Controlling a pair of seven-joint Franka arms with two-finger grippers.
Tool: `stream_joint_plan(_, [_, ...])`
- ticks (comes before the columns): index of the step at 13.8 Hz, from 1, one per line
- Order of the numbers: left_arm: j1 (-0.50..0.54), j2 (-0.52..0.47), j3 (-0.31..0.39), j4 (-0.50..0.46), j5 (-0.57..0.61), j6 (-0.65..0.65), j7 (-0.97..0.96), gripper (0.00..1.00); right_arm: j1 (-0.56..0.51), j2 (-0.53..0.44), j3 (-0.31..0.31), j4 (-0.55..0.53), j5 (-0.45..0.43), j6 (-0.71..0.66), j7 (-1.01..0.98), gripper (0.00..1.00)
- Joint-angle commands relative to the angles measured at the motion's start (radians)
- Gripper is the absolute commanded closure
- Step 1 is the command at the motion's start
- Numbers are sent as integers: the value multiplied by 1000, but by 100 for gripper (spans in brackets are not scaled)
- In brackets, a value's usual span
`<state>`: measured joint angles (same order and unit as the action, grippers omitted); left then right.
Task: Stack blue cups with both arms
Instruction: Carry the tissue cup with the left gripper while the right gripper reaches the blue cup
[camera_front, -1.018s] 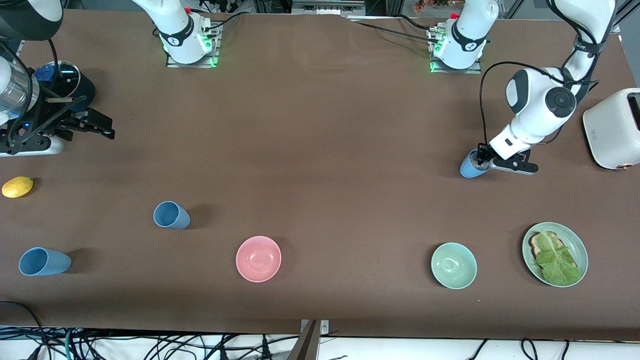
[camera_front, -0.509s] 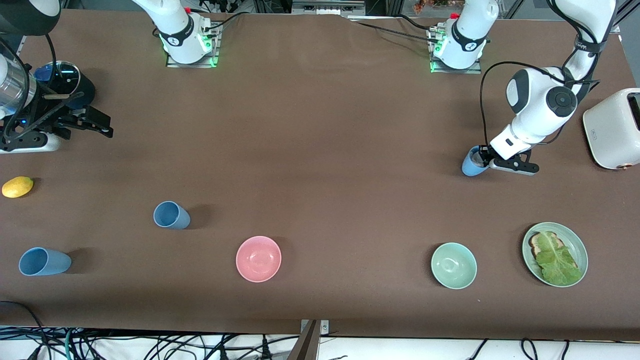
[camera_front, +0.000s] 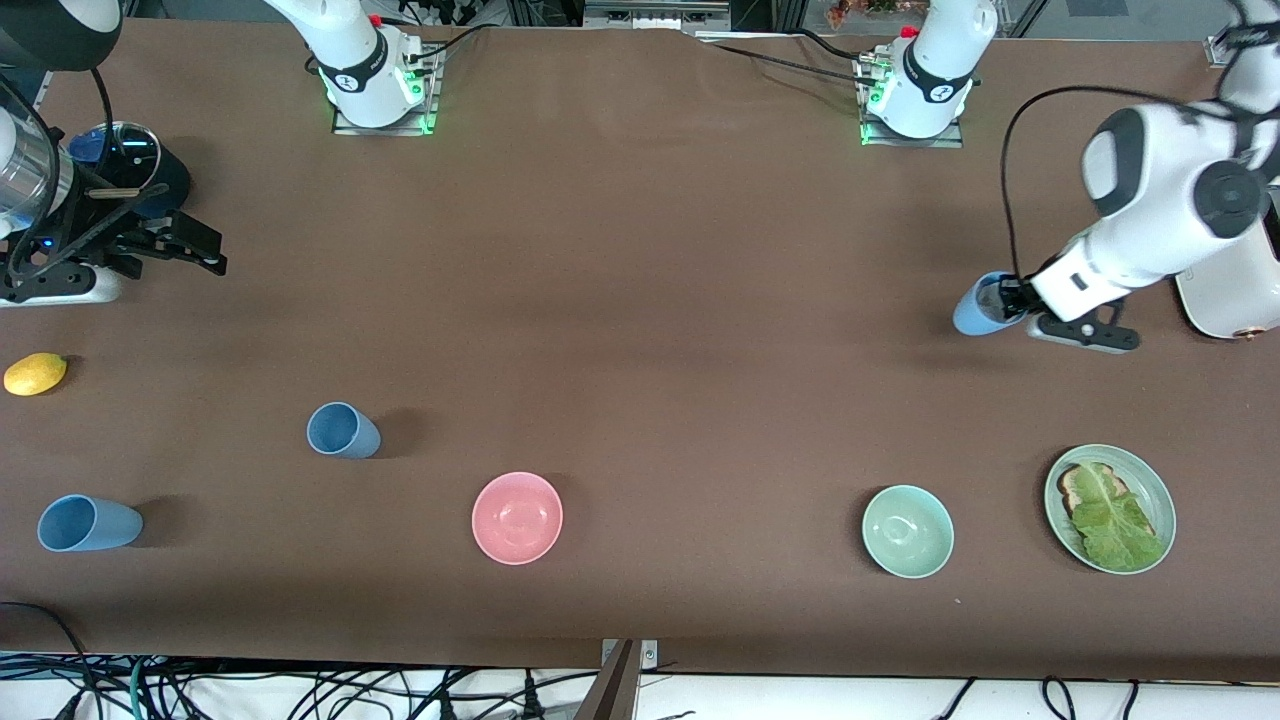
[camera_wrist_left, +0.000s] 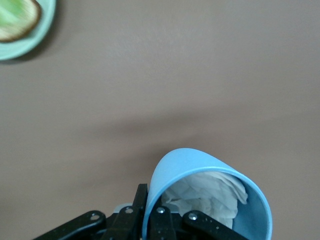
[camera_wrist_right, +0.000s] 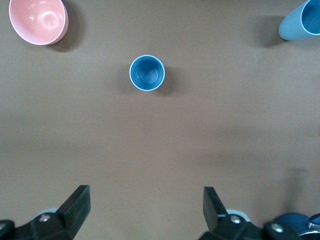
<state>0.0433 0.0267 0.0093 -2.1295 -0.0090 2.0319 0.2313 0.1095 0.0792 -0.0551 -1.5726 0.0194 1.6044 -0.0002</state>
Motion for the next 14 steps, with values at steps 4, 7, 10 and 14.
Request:
stream_joint_plan(4, [-49, 24, -3, 330, 3, -332, -53, 100, 5, 16, 0, -14, -15, 34, -14, 0])
stream_joint_plan(7, [-86, 58, -5, 440, 1, -406, -113, 100, 6, 45, 0, -9, -33, 49, -15, 0])
stream_joint_plan(10, [-143, 85, -35, 513, -29, -447, -294, 100, 6, 97, 0, -7, -33, 109, -20, 0])
stream_joint_plan(14, [-212, 122, -104, 588, -51, -452, -556, 100, 4, 186, 0, -4, -30, 205, -20, 0])
